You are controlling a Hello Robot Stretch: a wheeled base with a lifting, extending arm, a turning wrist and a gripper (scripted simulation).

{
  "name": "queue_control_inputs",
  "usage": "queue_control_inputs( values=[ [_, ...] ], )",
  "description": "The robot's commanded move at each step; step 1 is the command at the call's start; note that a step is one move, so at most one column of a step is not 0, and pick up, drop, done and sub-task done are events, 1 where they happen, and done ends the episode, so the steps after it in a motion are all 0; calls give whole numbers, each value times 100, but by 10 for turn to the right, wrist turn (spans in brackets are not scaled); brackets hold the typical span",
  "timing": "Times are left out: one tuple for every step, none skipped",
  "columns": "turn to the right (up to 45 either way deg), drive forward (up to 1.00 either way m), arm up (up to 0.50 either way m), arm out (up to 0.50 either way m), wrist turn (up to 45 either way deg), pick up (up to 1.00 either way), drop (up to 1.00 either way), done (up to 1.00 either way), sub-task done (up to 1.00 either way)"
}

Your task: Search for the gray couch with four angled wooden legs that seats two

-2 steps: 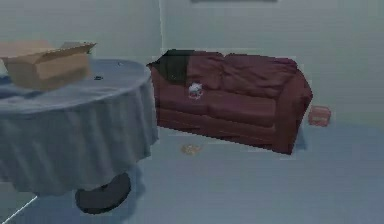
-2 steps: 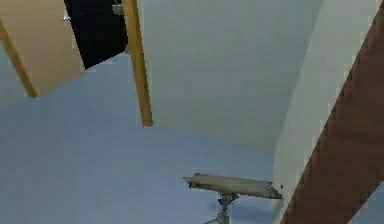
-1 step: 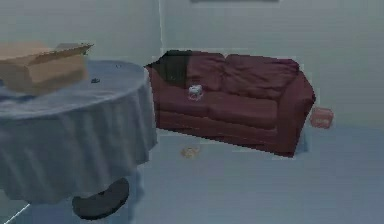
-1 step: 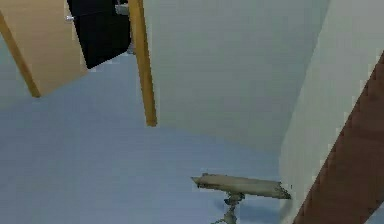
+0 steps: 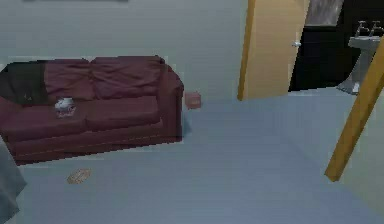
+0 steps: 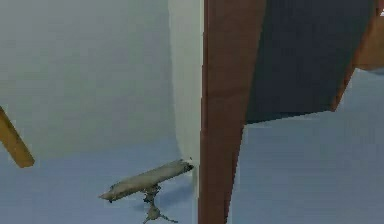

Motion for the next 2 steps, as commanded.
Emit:
queue_control_inputs(
  values=[
    [0, 100, 0, 0, 0, 0, 0, 0, 0],
    [420, 0, 0, 0, 0, 0, 0, 0, 0]
  ],
)
